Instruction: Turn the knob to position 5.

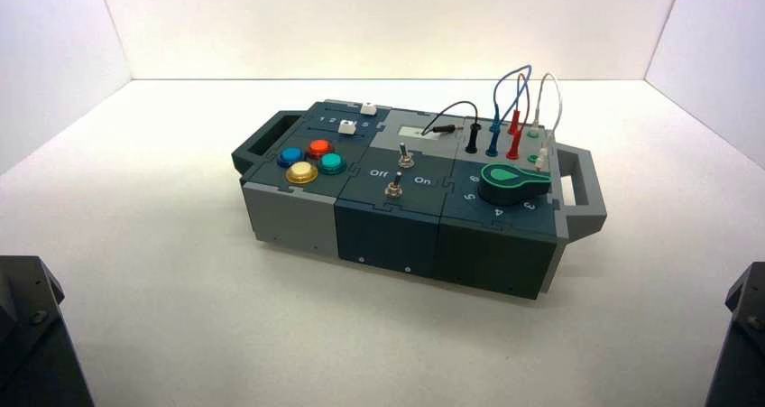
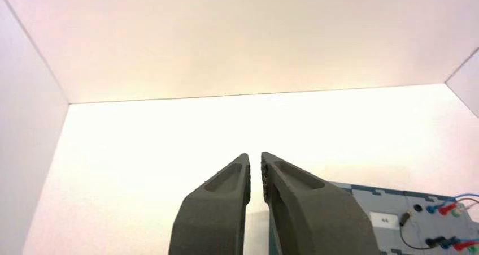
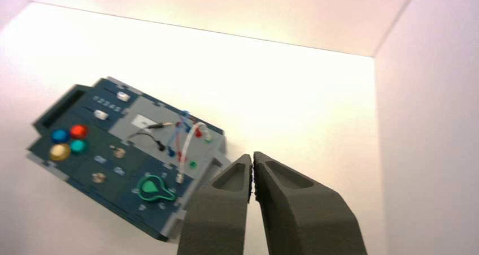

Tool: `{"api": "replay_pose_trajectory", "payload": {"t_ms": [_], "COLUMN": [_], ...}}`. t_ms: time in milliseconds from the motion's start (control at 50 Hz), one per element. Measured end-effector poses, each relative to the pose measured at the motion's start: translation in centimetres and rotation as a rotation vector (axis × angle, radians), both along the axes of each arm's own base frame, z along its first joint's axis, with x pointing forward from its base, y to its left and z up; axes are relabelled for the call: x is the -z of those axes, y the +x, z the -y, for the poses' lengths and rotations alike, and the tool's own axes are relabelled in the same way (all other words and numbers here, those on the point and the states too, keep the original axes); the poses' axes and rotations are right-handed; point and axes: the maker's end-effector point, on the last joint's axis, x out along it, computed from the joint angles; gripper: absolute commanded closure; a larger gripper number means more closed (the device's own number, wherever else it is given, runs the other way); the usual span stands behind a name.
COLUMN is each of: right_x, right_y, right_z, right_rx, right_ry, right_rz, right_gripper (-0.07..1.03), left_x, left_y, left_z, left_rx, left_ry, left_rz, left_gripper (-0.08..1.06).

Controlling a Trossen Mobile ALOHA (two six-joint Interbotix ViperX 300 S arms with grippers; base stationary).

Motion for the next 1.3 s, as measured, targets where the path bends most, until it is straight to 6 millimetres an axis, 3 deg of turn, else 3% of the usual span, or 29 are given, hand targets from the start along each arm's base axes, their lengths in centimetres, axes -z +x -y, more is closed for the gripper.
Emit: {"api": "replay_pose_trajectory", "payload": {"t_ms": [440,760,900,1140,1300], "right_x": [4.7,5.3,5.5,8.8,9.7], "right_y": [2.6,3.3,4.1,6.4,6.8], "right_z": [-2.6,-4.8,-5.0,-5.6,-5.8], "right_rx": [-0.041,-0.068,-0.069,-0.083,-0.084], "right_ry": [0.073,0.187,0.176,0.1,0.091], "right_rz": [-0.153,-0.245,-0.272,-0.441,-0.478], "right_gripper": [0.99,0.99,0.99,0.99,0.99], "left_x": [-0.7,-1.1,-1.2,-1.8,-1.7], "left_y": [0.1,0.6,0.6,0.8,0.9], "left_z": [0.5,1.4,1.6,1.6,1.6], "left_rx": [0.017,0.045,0.047,0.035,0.034], "left_ry": [-0.002,-0.005,-0.012,-0.036,-0.036], "left_rz": [0.017,0.024,0.025,0.044,0.045], "left_gripper": [0.91,0.92,0.92,0.92,0.92]}}
